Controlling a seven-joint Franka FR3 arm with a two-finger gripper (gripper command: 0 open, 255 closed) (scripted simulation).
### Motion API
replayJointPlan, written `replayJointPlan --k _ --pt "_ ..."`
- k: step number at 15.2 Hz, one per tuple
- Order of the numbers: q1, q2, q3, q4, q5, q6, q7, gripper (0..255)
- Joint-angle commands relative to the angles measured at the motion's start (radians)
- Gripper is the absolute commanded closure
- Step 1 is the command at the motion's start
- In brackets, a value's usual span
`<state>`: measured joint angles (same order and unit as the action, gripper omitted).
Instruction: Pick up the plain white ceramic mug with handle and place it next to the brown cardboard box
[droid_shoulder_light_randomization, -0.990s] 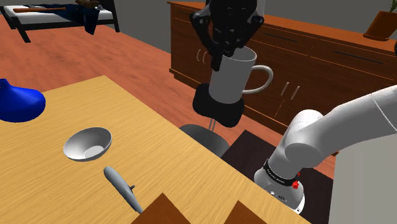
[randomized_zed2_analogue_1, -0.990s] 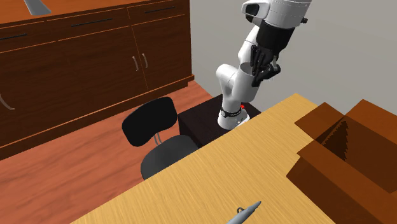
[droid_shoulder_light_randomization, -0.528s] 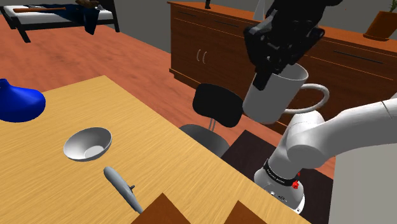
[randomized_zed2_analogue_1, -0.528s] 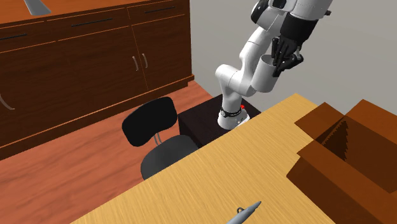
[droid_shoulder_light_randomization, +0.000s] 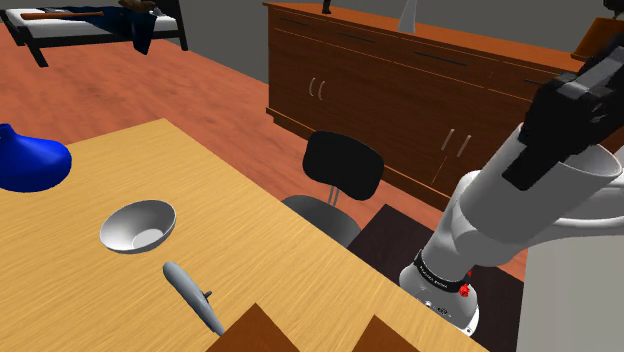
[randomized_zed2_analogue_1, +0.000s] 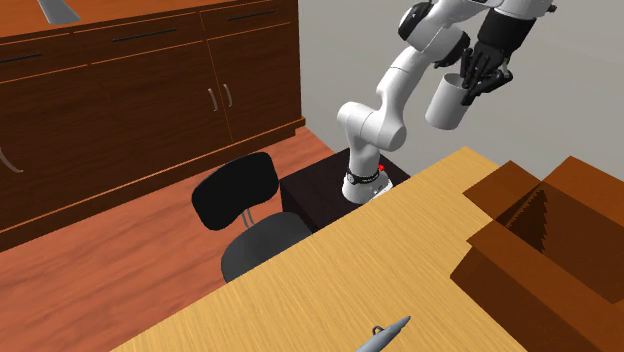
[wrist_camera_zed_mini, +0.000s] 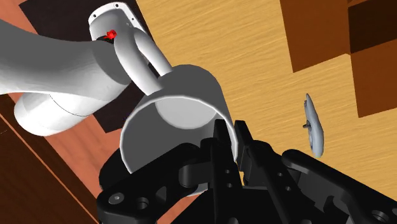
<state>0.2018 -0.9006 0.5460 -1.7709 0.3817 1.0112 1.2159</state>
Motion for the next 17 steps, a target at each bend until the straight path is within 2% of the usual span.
replayJointPlan --k 1,7,17 --pt "0.016 -0.036 0.007 0.003 0.031 -0.032 0.036 255" --pt "0.043 -0.103 0.035 0.049 0.118 -0.118 0.142 255" --pt "0.080 -0.221 0.051 -0.154 0.147 -0.031 0.114 255"
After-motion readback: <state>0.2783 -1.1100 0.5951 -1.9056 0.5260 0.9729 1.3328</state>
